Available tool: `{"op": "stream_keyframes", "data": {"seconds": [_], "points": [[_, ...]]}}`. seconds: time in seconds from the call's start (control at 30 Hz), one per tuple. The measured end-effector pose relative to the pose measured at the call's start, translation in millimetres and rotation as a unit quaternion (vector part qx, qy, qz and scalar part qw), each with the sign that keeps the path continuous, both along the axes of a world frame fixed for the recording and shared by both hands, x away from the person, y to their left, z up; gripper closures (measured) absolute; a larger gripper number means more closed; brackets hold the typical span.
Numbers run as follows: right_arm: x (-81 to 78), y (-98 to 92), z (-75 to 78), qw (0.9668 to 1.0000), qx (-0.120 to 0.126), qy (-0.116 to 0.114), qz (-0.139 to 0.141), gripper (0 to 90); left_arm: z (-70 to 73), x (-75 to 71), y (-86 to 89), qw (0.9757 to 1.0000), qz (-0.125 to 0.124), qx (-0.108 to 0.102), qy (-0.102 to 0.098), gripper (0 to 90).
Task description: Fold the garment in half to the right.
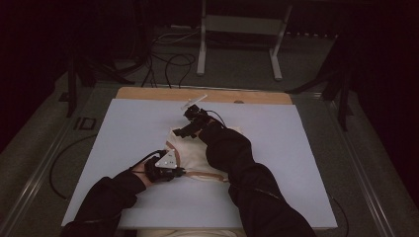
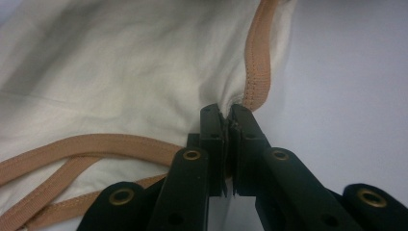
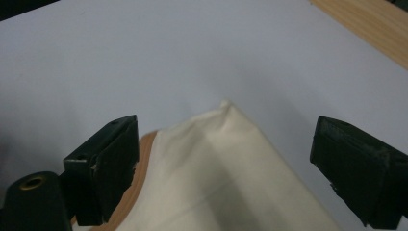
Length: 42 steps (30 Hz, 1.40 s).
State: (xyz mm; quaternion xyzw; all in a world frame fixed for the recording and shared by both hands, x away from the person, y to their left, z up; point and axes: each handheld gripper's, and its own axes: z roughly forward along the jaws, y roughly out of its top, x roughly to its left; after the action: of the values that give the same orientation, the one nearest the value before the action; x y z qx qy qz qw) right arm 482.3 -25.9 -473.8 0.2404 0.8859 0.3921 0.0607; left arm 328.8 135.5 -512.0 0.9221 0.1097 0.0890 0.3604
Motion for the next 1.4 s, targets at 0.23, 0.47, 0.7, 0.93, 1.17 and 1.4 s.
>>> {"op": "stream_keyframes", "data": {"seconds": [0.23, 0.47, 0.7, 0.93, 1.17, 1.4], "points": [[6.3, 22.6, -5.8, 0.9999, -0.003, 0.011, -0.012, 10.6, -1.6, -0.7, -0.2, 1.0, -0.002, 0.005, 0.001, 86.3], [11.4, 42.0, -18.7, 0.9995, -0.024, 0.011, -0.018, 29.0, -2.9, 0.3, 0.3, 1.0, -0.003, 0.002, 0.005, 86.2], [16.6, 54.2, -26.8, 0.9986, -0.045, -0.005, -0.028, 52.8, -4.4, 0.2, 0.7, 1.0, -0.002, -0.001, 0.009, 86.2], [20.5, 61.7, -37.9, 0.9969, -0.07, 0.003, -0.035, 60.7, -3.8, 0.6, 1.0, 0.9999, -0.002, -0.002, 0.01, 86.2], [20.8, 61.3, -42.2, 0.9955, -0.085, -0.002, -0.042, 74.4, -4.6, 1.2, 1.0, 0.9999, -0.002, 0.0, 0.013, 86.2], [19.5, 62.0, -38.2, 0.9952, -0.092, -0.002, -0.035, 88.0, -3.8, 1.8, 1.1, 0.9999, -0.003, 0.002, 0.014, 86.5]]}}
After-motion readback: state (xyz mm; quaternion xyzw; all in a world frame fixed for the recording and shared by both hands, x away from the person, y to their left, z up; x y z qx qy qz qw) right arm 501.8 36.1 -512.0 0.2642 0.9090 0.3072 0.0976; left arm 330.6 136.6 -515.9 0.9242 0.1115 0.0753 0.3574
